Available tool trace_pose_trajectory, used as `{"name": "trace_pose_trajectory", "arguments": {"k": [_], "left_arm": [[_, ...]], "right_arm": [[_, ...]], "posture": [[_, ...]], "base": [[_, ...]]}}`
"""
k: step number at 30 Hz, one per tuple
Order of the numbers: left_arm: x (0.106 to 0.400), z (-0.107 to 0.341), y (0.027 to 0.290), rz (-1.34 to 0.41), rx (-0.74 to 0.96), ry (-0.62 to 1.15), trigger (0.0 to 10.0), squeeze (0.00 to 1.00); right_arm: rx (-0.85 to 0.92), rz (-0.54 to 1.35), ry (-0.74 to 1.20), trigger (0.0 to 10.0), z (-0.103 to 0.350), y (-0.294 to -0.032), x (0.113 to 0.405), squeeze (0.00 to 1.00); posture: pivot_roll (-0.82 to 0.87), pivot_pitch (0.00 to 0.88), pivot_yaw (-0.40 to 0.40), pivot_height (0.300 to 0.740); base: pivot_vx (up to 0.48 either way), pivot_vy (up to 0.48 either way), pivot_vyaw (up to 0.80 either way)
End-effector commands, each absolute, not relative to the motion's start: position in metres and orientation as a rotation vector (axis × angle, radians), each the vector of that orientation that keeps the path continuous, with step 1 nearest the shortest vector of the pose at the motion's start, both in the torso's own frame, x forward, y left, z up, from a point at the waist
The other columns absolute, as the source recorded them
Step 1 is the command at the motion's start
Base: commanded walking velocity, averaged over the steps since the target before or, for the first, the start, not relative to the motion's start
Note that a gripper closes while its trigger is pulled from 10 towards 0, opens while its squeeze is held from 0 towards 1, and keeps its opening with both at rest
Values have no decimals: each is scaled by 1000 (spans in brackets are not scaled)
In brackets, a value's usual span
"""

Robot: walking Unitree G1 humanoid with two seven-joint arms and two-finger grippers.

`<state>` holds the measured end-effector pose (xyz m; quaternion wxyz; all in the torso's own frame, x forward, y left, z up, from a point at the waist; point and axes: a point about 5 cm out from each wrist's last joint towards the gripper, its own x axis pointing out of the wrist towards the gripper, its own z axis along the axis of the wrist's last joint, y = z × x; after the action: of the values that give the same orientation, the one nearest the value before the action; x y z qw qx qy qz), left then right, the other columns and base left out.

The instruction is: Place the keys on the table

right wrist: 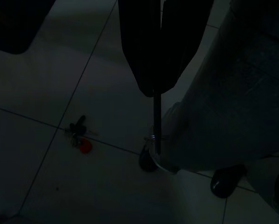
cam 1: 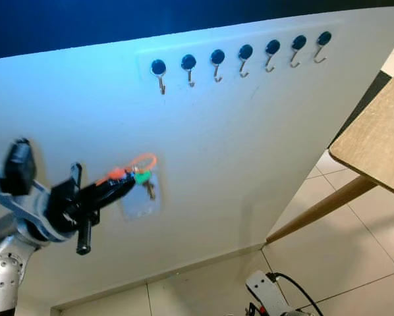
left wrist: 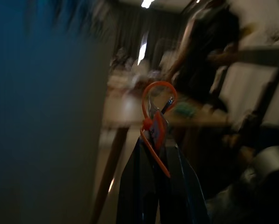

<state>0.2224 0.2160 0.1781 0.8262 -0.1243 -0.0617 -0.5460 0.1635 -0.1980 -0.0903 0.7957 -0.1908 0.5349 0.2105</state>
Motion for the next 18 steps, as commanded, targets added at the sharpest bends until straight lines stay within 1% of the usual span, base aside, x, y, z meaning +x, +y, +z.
{"name": "trace_pose_trajectory", "arguments": {"k": [1, 2, 3, 4, 6, 7, 8, 9, 11, 12, 14, 15, 17, 18], "left_arm": [[224, 147, 226, -1071, -209, 37, 10000, 0], [224, 147, 226, -1071, -209, 37, 10000, 0], [228, 113, 233, -967, -182, 173, 10000, 0], [230, 95, 237, -898, -177, 251, 10000, 0], [230, 95, 237, -898, -177, 251, 10000, 0], [229, 68, 243, -797, -161, 354, 10000, 0], [229, 59, 245, -764, -147, 385, 10000, 0], [229, 59, 245, -764, -147, 385, 10000, 0], [222, 30, 251, -648, -204, 478, 10000, 0], [222, 30, 251, -648, -204, 478, 10000, 0], [213, 6, 256, -536, -238, 572, 10000, 0], [213, 6, 256, -536, -238, 572, 10000, 0], [191, -30, 263, -354, -239, 742, 10000, 0], [180, -41, 264, -295, -248, 797, 10000, 0]], "right_arm": [[-407, 487, 1261, 10000, -102, -196, 135, 0], [-407, 487, 1261, 10000, -102, -196, 135, 0], [-411, 491, 1261, 10000, -102, -195, 134, 0], [-413, 493, 1261, 10000, -102, -195, 134, 0], [-413, 493, 1261, 10000, -102, -195, 134, 0], [-414, 494, 1262, 10000, -102, -194, 134, 0], [-414, 494, 1262, 10000, -102, -194, 134, 0], [-414, 494, 1262, 10000, -102, -194, 134, 0], [-417, 498, 1265, 10000, -103, -193, 133, 0], [-417, 498, 1265, 10000, -103, -193, 133, 0], [-420, 500, 1267, 10000, -104, -192, 132, 0], [-420, 500, 1267, 10000, -104, -192, 132, 0], [-426, 500, 1272, 10000, -104, -193, 130, 0], [-430, 500, 1275, 10000, -104, -193, 129, 0]], "posture": [[-37, 72, 48, 740], [-37, 72, 48, 740], [-33, 69, 48, 740], [-33, 69, 50, 740], [-33, 69, 50, 740], [-33, 63, 51, 740], [-32, 62, 50, 740], [-32, 62, 50, 740], [-31, 54, 51, 740], [-31, 54, 51, 740], [-30, 50, 52, 740], [-30, 50, 52, 740], [-26, 39, 51, 740], [-27, 38, 51, 740]], "base": [[0, 0, 0], [0, 0, 0], [0, 0, 0], [0, 0, 0], [0, 0, 0], [0, 0, 0], [0, 0, 0], [0, 0, 0], [0, 0, 0], [0, 0, 0], [0, 0, 0], [0, 0, 0], [0, 0, 0], [0, 0, 0]]}}
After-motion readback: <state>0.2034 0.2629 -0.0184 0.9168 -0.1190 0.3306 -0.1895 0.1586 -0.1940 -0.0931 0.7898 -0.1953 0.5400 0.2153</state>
